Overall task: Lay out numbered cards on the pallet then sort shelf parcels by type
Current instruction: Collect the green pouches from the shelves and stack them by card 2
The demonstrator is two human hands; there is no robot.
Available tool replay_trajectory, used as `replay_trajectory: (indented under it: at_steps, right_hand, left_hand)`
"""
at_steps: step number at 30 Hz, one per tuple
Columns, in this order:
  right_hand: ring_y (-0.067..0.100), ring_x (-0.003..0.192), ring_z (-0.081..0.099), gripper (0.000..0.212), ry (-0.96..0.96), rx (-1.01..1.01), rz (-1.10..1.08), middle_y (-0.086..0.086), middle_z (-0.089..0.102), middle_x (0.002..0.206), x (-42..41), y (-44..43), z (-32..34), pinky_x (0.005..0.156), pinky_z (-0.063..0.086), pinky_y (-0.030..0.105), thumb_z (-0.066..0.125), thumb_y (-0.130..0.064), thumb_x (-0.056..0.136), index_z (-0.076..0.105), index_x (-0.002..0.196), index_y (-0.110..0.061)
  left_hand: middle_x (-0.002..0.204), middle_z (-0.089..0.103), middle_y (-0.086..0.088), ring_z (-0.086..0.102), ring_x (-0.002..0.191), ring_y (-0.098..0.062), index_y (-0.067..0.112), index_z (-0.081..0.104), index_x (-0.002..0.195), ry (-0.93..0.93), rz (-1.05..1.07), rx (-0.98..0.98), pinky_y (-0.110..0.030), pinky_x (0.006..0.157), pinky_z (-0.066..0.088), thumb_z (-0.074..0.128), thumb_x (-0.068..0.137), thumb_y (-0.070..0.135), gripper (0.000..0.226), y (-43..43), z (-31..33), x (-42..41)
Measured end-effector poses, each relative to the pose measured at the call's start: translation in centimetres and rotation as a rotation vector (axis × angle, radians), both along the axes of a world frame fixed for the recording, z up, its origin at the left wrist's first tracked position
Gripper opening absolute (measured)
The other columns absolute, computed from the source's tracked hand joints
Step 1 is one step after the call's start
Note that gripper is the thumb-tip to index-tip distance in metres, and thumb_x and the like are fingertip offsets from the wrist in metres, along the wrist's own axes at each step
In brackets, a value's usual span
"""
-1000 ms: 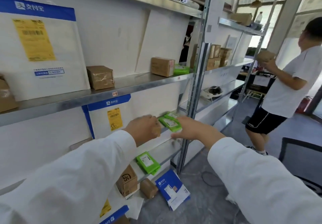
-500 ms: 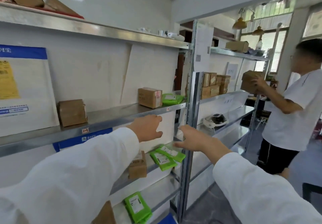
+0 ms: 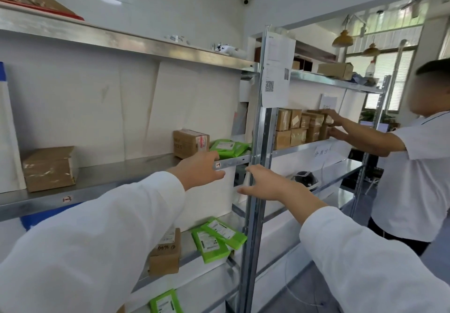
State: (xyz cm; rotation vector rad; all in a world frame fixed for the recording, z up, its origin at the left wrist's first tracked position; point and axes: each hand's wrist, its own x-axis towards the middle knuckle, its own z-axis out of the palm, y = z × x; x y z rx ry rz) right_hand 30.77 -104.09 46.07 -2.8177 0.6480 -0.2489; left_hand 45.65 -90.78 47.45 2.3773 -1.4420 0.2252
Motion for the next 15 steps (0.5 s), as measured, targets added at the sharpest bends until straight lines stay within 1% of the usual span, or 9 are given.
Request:
replay_trajectory:
  at_steps: [3,6,9,11,13,15]
  right_hand:
    - [0.022,0.127,0.045,0.074,-0.009,-0.016,-0.001,0.007,0.036,0.147,1.9,-2.4,0.4,0.102,0.041,0.036,0.059,-0.052,0.088,0.031,0.146,-0.014]
    - [0.023,0.124,0.046,0.069,-0.016,-0.010,0.006,0.006,0.040,0.141,4.5,-5.2,0.8,0.100,0.042,0.036,0.061,-0.050,0.087,0.036,0.142,-0.016]
    - [0.022,0.114,0.051,0.058,-0.036,-0.043,0.009,0.005,0.047,0.129,7.7,-8.0,1.2,0.096,0.046,0.040,0.059,-0.049,0.088,0.044,0.133,-0.017]
    - [0.021,0.110,0.053,0.053,-0.053,-0.104,0.018,0.003,0.049,0.124,9.7,-9.6,1.6,0.092,0.048,0.040,0.055,-0.049,0.090,0.046,0.131,-0.016]
    - [0.022,0.106,0.055,0.047,-0.064,-0.151,0.017,0.003,0.051,0.121,11.7,-11.3,2.1,0.087,0.049,0.038,0.054,-0.044,0.092,0.047,0.128,-0.015]
    - [0.024,0.099,0.057,0.040,-0.082,-0.151,0.005,0.005,0.051,0.111,13.7,-12.9,2.5,0.079,0.049,0.035,0.055,-0.039,0.093,0.049,0.122,-0.012]
  left_hand:
    - [0.121,0.059,-0.004,0.059,0.105,-0.022,0.016,0.053,0.124,0.030,0.005,-0.023,-0.042,0.090,0.052,0.060,0.087,0.042,0.046,-2.2,-0.3,1.7]
    - [0.125,0.057,-0.004,0.058,0.107,-0.021,0.016,0.050,0.128,0.009,0.011,-0.007,-0.040,0.089,0.052,0.058,0.089,0.043,0.049,-4.5,-0.7,3.8]
    - [0.120,0.057,-0.004,0.057,0.100,-0.020,0.016,0.048,0.130,-0.067,0.017,0.006,-0.036,0.080,0.052,0.053,0.091,0.046,0.049,-6.9,-0.3,6.2]
    - [0.117,0.058,-0.004,0.057,0.094,-0.020,0.017,0.049,0.128,-0.096,0.020,-0.006,-0.032,0.073,0.049,0.052,0.091,0.045,0.047,-8.6,0.2,7.7]
    - [0.120,0.057,-0.004,0.057,0.101,-0.022,0.018,0.049,0.127,-0.086,0.027,-0.031,-0.032,0.076,0.048,0.052,0.090,0.042,0.044,-10.6,0.6,9.4]
    - [0.119,0.057,-0.004,0.056,0.104,-0.024,0.016,0.051,0.122,-0.063,0.014,-0.056,-0.035,0.082,0.049,0.052,0.090,0.043,0.042,-12.5,0.6,10.7]
